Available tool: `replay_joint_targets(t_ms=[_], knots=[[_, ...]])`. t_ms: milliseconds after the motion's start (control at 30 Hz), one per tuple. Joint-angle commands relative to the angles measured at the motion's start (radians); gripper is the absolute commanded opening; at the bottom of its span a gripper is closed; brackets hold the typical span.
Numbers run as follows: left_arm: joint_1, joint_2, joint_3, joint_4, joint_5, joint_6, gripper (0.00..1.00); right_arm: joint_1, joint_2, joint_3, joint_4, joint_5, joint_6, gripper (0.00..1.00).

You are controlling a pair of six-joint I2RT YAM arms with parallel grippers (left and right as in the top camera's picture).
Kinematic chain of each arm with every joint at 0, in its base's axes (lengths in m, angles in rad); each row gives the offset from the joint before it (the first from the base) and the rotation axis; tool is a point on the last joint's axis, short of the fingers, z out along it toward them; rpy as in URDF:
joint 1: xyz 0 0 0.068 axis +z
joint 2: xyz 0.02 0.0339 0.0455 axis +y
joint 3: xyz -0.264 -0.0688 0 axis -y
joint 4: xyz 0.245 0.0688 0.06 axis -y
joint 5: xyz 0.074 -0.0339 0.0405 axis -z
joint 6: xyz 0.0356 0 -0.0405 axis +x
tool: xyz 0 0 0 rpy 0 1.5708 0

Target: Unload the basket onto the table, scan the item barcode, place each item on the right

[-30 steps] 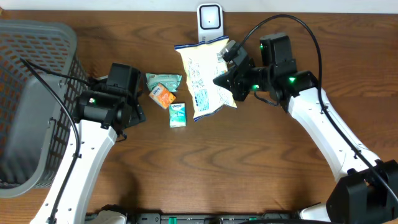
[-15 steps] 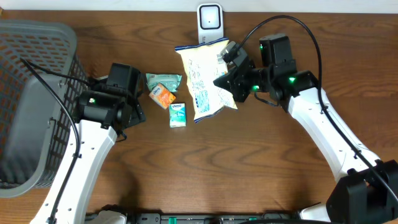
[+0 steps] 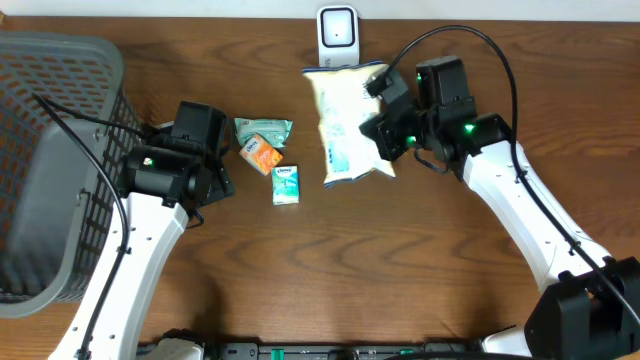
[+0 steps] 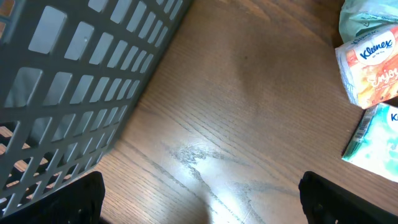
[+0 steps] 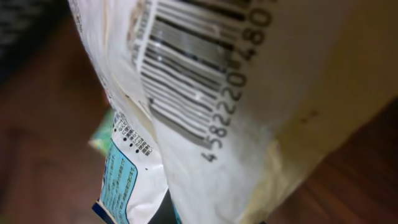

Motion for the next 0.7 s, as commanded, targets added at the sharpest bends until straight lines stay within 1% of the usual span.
replay_joint_targets(t_ms=[0, 133, 267, 500, 667], knots=[[0.005, -0.006, 0.003, -0.003, -0.013, -0.006, 0.98, 0.002, -0.013, 0.007, -0.028, 0.286, 0.106, 0.01], [0.005, -0.006, 0.003, -0.003, -0.013, -0.006, 0.97, 0.002, 0.002, 0.006, -0.080, 0.532, 0.172, 0.01], [0.005, -0.006, 0.003, -0.003, -0.013, -0.006, 0.98, 0.002, 0.046, 0.006, -0.114, 0.706, 0.175, 0.01], [0.005, -0.006, 0.003, -0.003, -0.013, -0.006, 0.97, 0.002, 0.151, 0.007, -0.188, 0.785, 0.161, 0.01], [0.005, -0.006, 0.003, -0.003, -0.013, -0.005, 0.98, 0.003, 0.174, 0.007, -0.235, 0.916, 0.117, 0.01]])
